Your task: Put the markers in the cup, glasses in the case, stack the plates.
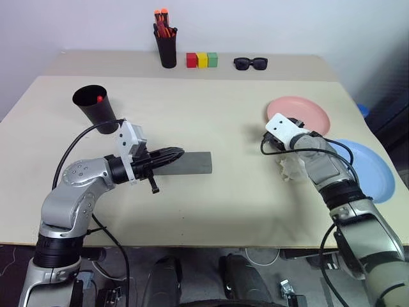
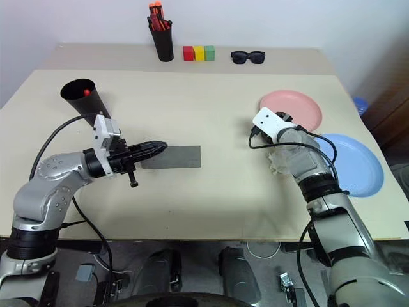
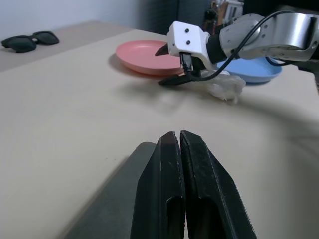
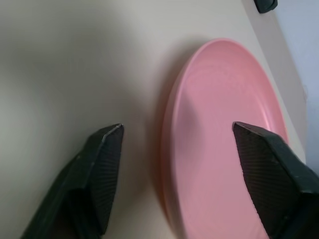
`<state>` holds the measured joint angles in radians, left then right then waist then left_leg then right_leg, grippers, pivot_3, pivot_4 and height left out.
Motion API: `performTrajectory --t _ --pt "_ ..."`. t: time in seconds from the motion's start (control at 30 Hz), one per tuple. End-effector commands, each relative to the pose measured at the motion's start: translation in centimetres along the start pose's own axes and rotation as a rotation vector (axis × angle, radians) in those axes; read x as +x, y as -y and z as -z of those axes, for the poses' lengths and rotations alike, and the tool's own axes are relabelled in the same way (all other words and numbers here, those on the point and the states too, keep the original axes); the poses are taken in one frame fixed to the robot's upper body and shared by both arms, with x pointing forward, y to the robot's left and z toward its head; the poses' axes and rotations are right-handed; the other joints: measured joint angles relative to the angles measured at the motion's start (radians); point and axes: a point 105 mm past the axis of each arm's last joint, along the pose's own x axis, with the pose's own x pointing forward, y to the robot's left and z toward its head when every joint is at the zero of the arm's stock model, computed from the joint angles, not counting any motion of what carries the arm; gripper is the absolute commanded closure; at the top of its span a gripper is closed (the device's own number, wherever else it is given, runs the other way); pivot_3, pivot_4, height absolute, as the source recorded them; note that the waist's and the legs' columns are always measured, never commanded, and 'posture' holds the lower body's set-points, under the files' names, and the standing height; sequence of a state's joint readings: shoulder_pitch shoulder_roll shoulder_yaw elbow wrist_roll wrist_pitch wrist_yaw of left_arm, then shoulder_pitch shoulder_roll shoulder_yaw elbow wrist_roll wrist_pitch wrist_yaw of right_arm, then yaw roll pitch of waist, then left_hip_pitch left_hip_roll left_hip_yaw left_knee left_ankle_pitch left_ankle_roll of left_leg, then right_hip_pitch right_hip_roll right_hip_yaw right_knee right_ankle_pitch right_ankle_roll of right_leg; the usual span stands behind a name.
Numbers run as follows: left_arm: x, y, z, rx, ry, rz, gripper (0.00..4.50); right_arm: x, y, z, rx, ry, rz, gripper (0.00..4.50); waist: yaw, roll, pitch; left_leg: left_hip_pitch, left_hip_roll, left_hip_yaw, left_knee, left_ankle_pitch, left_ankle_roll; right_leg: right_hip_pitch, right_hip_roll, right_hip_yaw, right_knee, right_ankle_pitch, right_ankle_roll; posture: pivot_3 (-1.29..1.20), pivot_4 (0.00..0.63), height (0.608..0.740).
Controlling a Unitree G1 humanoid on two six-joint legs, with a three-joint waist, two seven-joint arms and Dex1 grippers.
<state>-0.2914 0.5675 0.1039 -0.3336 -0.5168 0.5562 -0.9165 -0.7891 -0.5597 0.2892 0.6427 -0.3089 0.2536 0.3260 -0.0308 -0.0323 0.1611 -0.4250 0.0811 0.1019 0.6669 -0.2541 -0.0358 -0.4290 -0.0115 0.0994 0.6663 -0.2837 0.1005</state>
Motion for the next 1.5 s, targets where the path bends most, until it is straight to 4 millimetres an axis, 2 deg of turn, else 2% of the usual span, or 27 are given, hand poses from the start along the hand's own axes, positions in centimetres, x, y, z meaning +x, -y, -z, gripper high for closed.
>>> performTrajectory --t 0.03,0.13,0.27,0.37,0.43,0.53,0.63,0.77,0.93,1.03,1.13,1.3,1.37,1.5 --pt "0.0 0.6 -1.0 0.017 0.044 -0.007 4.50 0.4 0.8 -0.2 -0.008 0.008 0.027 2.86 -0.003 0.000 0.000 0.000 0.000 0.000 0.000 0.000 0.000 0.000 0.000 0.000 0.000 0.000 0.000 0.00 0.150 0.722" --pt "0.0 0.8 -0.9 0.010 0.046 -0.010 4.50 0.5 0.9 -0.4 -0.005 0.017 0.024 4.45 -0.010 0.000 0.000 0.000 0.000 0.000 0.000 0.000 0.000 0.000 0.000 0.000 0.000 0.000 0.000 0.00 0.150 0.722" --pt "0.1 0.8 -0.9 0.005 0.049 -0.013 4.50 0.3 1.2 -0.8 -0.023 0.041 0.037 4.48 -0.015 0.001 0.000 0.000 0.000 0.000 0.000 0.000 0.000 0.000 0.000 0.000 0.000 0.000 0.000 0.00 0.150 0.722" --pt "0.2 0.6 -1.0 0.006 0.056 -0.015 4.50 -0.8 2.0 -2.9 -0.095 0.154 0.077 4.48 -0.015 0.002 0.001 0.000 0.000 0.000 0.000 0.000 0.000 0.000 0.000 0.000 0.000 0.000 0.000 0.00 0.150 0.722" --pt "0.6 0.6 -1.1 0.008 0.064 -0.014 4.50 -1.8 2.5 -3.9 -0.124 0.218 0.090 4.48 -0.014 0.002 0.001 0.000 0.000 0.000 0.000 0.000 0.000 0.000 0.000 0.000 0.000 0.000 0.000 0.00 0.150 0.722" --pt "1.2 0.7 -1.3 0.009 0.078 0.001 4.50 -4.1 3.5 -3.7 -0.118 0.250 0.091 4.48 -0.009 0.002 0.001 0.000 0.000 -0.001 0.000 0.000 0.000 0.000 0.000 0.000 0.000 0.000 0.000 0.00 0.150 0.722" --pt "1.6 0.8 -1.4 0.006 0.085 0.025 4.50 -7.2 4.8 -2.3 -0.066 0.236 0.076 4.48 0.010 0.003 0.001 -0.001 0.000 -0.001 0.000 0.000 0.000 0.000 0.000 0.000 0.000 0.000 0.001 0.00 0.150 0.722" --pt "2.1 0.9 -1.1 -0.005 0.077 0.071 4.50 -11.4 6.3 1.6 -0.029 0.103 0.062 4.48 0.021 0.003 0.001 0.000 0.000 0.000 0.000 0.000 0.000 0.000 0.000 0.000 -0.001 0.000 0.000 0.00 0.150 0.722" --pt "3.7 1.5 -0.8 -0.007 0.078 0.145 4.50 -14.7 4.7 6.6 -0.035 -0.076 -0.030 4.48 0.015 0.003 0.000 0.001 -0.001 -0.001 0.000 0.000 0.000 0.002 0.000 0.000 -0.001 0.000 0.000 0.00 0.150 0.722" --pt "4.4 1.6 -1.0 -0.002 0.087 0.171 4.50 -15.6 3.5 8.4 0.013 -0.140 -0.073 4.48 0.008 0.004 0.000 0.002 -0.001 -0.001 0.000 0.000 0.000 0.002 0.000 0.000 -0.001 0.000 0.000 0.00 0.150 0.722" --pt "4.7 1.6 -1.0 0.000 0.092 0.181 4.50 -16.2 2.6 9.1 0.027 -0.167 -0.122 3.51 0.007 0.005 -0.001 0.003 -0.001 -0.001 0.000 0.000 0.000 0.002 0.001 0.001 -0.001 0.000 0.000 0.00 0.150 0.722" --pt "4.7 1.6 -0.9 -0.002 0.089 0.186 4.50 -16.5 2.8 8.3 0.030 -0.137 -0.133 0.94 0.012 0.005 -0.001 0.003 -0.001 -0.001 0.000 0.000 0.000 0.002 0.000 0.001 -0.001 0.000 0.000 0.00 0.150 0.722" --pt "4.5 1.6 -0.8 -0.003 0.084 0.183 4.50 -16.5 3.1 7.0 0.037 -0.073 -0.127 0.03 0.014 0.005 -0.001 0.003 -0.001 -0.001 0.000 0.000 0.000 0.002 0.000 0.001 -0.001 0.000 0.000 0.00 0.150 0.722" --pt "4.2 1.5 -0.6 -0.006 0.077 0.172 4.50 -16.5 2.2 4.2 0.050 0.078 -0.189 0.03 0.013 0.005 -0.001 0.003 -0.001 -0.001 0.000 0.000 0.000 0.002 0.000 0.001 -0.001 0.000 0.000 0.00 0.150 0.722"
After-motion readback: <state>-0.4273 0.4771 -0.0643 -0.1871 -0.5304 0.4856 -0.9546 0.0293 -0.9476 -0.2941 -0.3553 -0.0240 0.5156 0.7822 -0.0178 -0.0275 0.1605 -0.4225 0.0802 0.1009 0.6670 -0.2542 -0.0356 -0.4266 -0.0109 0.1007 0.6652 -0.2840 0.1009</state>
